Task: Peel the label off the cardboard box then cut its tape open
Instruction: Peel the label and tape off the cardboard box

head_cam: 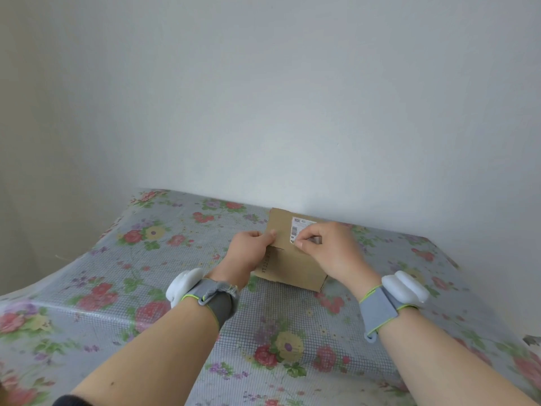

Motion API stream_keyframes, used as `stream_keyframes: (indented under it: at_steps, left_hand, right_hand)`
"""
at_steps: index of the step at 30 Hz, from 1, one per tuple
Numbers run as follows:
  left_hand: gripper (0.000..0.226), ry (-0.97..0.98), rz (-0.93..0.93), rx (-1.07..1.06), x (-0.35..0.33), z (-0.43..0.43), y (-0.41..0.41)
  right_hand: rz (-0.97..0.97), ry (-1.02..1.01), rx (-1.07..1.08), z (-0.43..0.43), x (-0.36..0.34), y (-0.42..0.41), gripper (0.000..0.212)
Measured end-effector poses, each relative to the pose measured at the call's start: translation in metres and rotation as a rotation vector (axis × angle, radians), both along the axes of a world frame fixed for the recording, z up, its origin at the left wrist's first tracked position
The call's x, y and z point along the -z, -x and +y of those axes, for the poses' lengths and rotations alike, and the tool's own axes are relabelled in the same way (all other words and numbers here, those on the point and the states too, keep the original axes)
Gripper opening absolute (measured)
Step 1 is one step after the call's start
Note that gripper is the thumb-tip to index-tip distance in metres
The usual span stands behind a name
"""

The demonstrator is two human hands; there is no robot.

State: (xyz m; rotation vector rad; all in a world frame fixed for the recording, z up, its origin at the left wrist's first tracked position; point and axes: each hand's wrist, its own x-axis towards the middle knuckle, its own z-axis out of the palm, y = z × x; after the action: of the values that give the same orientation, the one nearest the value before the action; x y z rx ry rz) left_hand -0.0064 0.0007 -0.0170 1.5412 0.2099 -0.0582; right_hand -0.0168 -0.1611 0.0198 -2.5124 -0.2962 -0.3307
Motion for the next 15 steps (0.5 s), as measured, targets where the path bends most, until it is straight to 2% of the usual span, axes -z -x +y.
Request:
stream_keyframes:
  at_steps: [4,15]
  left_hand:
    - [0.018,0.090,0.016,0.014,-0.006,-0.004,0.004]
    - [0.013,0.048,0.053,0.108,-0.008,0.003,0.008]
  right_hand:
    - [-0.056,0.106,-0.031,0.006,-0.003,0.001,0.004]
    - [-0.211,0.385,-0.026,0.014,-0.005,0.000,0.012]
